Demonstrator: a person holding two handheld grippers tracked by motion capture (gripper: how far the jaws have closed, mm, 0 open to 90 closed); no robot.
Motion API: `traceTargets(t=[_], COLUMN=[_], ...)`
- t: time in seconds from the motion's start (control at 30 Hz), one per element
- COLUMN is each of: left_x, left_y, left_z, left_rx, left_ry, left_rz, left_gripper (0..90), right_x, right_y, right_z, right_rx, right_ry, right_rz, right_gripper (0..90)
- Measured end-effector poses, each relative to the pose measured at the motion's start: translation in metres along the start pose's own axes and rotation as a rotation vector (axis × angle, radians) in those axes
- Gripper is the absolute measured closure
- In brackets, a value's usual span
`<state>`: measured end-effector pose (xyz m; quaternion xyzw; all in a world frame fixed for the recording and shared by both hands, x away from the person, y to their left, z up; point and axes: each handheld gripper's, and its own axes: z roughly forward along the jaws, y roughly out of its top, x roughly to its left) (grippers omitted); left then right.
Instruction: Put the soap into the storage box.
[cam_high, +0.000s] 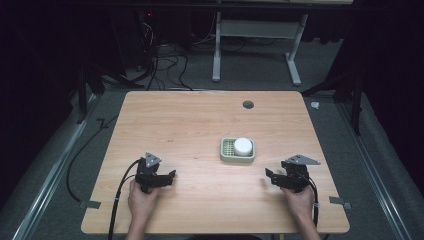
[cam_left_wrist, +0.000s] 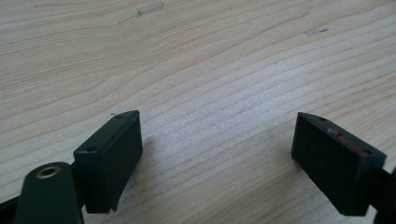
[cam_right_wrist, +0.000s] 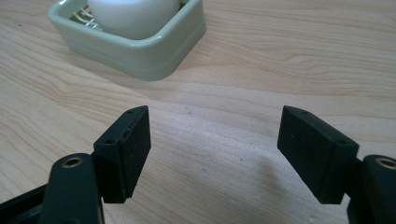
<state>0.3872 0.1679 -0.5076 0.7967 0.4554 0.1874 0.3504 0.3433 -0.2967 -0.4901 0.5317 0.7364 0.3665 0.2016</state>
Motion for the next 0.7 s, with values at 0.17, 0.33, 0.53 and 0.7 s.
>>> traceTargets(t=[0.17,0.33,0.53,0.7], left_x=[0.0,0.0,0.0,0.0], left_y=[0.0,0.0,0.0,0.0], left_z=[0.0,0.0,0.0,0.0], left_rx=[0.0,0.0,0.0,0.0], left_ry=[0.0,0.0,0.0,0.0], left_rz=[0.0,0.0,0.0,0.0], left_gripper=[16.9,16.9,16.9,16.9], right_x=[0.004,0.008,0.013,0.012], right_y=[0.0,-0.001,-0.002,-0.002], right_z=[0.008,0.016,0.019,0.019], right_rx=[0.031,0.059,0.061,0.063], right_ry=[-0.012,-0.029,-0.062,-0.06], right_rz=[-0.028,-0.044,-0.088,-0.087], right_gripper=[26.6,26.2,25.3,24.9])
